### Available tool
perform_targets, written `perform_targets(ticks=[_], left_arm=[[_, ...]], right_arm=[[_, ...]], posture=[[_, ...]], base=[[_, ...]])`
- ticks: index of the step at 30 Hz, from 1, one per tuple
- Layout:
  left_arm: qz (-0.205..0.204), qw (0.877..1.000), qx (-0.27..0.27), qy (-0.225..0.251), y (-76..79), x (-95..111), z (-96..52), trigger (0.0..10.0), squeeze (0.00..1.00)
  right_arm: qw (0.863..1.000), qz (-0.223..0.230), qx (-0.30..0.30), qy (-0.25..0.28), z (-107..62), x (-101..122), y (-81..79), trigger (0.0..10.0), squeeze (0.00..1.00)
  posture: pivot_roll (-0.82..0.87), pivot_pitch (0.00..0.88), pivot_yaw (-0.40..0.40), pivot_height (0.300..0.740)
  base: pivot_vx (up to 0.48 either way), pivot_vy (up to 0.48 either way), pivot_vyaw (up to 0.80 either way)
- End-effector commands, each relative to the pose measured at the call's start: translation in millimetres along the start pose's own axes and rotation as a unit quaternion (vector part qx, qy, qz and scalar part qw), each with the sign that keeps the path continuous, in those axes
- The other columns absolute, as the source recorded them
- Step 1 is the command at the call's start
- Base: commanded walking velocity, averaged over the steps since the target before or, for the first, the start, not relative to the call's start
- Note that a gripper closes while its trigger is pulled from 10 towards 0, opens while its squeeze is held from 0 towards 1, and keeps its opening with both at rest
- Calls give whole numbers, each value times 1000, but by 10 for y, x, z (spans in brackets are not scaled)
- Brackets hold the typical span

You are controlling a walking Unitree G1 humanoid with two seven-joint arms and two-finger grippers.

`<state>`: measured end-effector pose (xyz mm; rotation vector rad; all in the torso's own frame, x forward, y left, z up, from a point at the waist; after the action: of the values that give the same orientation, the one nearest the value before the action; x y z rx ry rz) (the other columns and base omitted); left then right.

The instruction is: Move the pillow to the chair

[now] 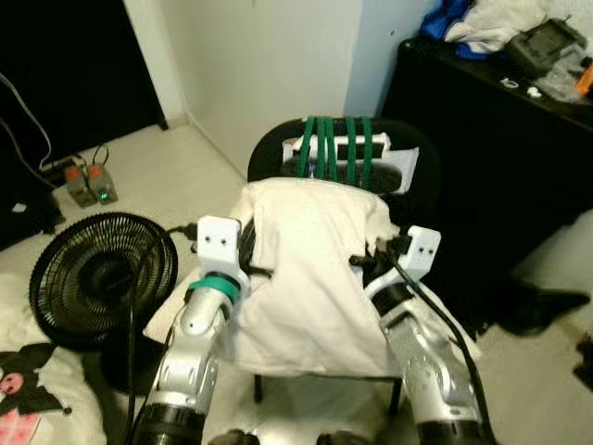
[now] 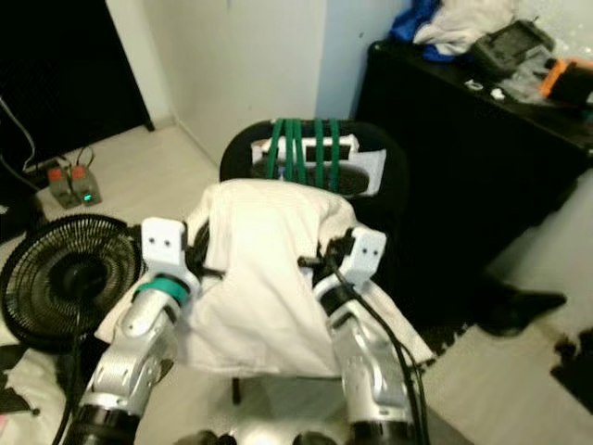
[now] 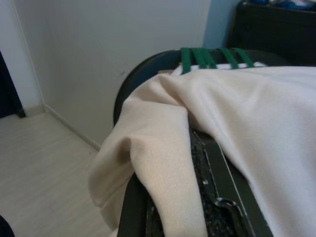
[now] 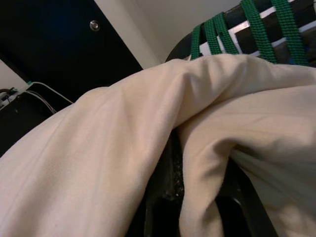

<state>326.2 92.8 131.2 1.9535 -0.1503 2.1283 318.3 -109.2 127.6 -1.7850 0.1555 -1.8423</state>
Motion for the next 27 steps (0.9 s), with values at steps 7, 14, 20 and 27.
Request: perform_targets(ticks=[7,14,20,27], left_arm=[[-5,999,-42,5,178,13,-3,10000,0],[-6,998,-56,-4,220,-27,-38,10000,0],[-6,998,-55,-6,215,-33,-40,10000,0],[-7,998,-57,-8,226,-42,-45,10000,0]], right_arm=[[999,21,41,12,83,-9,-259,10000,0],[999,26,30,14,85,-1,-231,10000,0],[999,35,26,16,69,-1,-217,10000,0],[999,37,26,15,66,-1,-216,10000,0]], posture=[[-17,55,75,740],[-19,57,75,740],[-22,60,75,715],[-23,55,74,685]], base=[[0,0,0],[0,0,0],[0,0,0],[0,0,0]])
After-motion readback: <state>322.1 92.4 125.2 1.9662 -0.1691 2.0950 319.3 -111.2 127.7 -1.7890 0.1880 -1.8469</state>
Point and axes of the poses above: a point about 5 cm out from each wrist's last joint towards the gripper, its own z axis pointing out of the wrist towards the gripper, its own x axis along the axis of the wrist's last joint, y = z × x, the point moved 2 cm from there along z, pointing out of the wrist towards the gripper, and after that the axes turned 1 degree about -z, right-handed, at the moved point
